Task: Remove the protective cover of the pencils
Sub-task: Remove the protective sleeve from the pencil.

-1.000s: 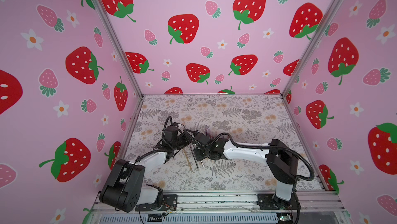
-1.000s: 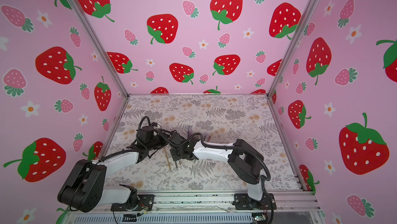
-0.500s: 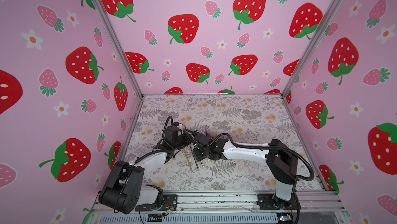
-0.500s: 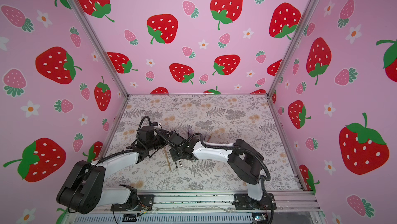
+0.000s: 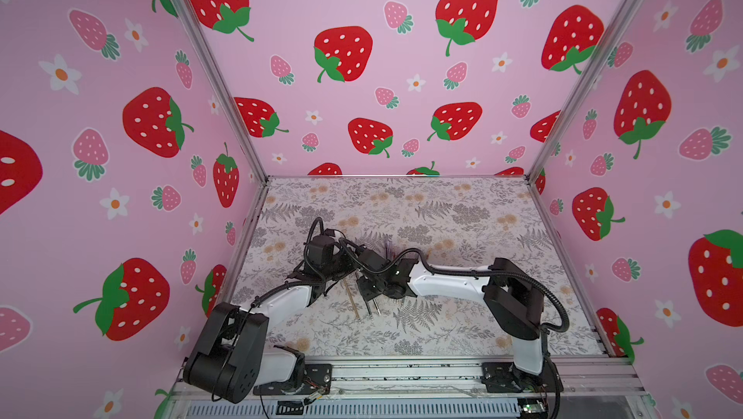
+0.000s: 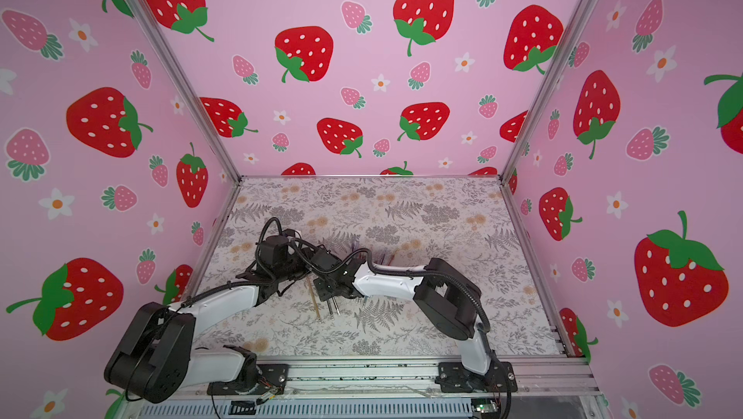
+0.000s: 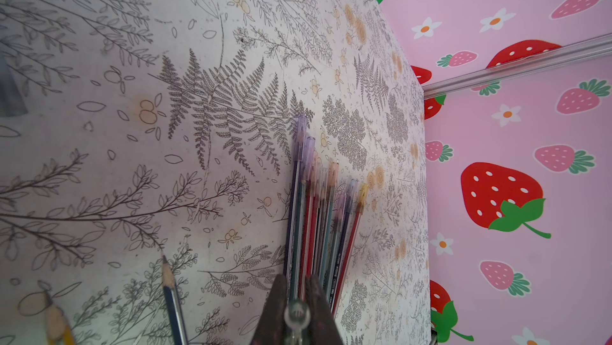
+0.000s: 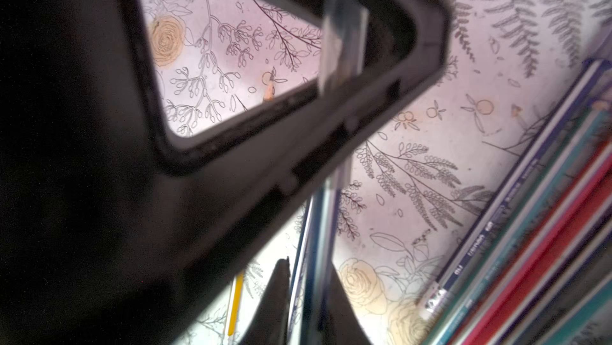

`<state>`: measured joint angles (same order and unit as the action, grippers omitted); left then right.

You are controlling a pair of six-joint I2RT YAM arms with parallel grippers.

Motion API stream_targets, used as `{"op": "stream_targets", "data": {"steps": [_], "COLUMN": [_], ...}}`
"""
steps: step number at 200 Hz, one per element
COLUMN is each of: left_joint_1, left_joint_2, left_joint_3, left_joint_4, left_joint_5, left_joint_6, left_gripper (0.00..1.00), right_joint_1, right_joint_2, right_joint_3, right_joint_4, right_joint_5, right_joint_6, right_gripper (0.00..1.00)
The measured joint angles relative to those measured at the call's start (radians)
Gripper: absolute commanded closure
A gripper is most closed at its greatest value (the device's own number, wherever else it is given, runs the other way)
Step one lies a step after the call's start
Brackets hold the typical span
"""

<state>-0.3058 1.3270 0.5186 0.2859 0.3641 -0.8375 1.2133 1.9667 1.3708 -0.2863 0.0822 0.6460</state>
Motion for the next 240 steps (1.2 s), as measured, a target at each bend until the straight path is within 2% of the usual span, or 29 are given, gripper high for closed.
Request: {"op": "stream_targets", "data": {"steps": [39, 163, 240], "left_joint_1": [0.000, 0.000, 0.013], "left_joint_2": [-0.013, -0.051, -0.057], "left_joint_3": [0.000, 0.035, 0.088], "left_joint_4": [-0.011, -0.117, -0.186], "left_joint_5": [-0.016, -0.058, -0.036], "left_joint_6": [-0.002, 0.015, 0.032], "left_gripper": [1.00, 1.00, 1.00], "right_joint_1": [-0.003, 0.001, 0.010], "right_joint_2": [0.000, -0.018, -0.048], "right_joint_3": [0.000, -0.040, -0.077], "right_joint_4": [0.002, 0.074, 0.131], "right_joint_5": [0.004, 0.003, 0.034], "right_joint_6": [0.006, 0.003, -0.010], "right_gripper": [1.00, 1.00, 1.00]}}
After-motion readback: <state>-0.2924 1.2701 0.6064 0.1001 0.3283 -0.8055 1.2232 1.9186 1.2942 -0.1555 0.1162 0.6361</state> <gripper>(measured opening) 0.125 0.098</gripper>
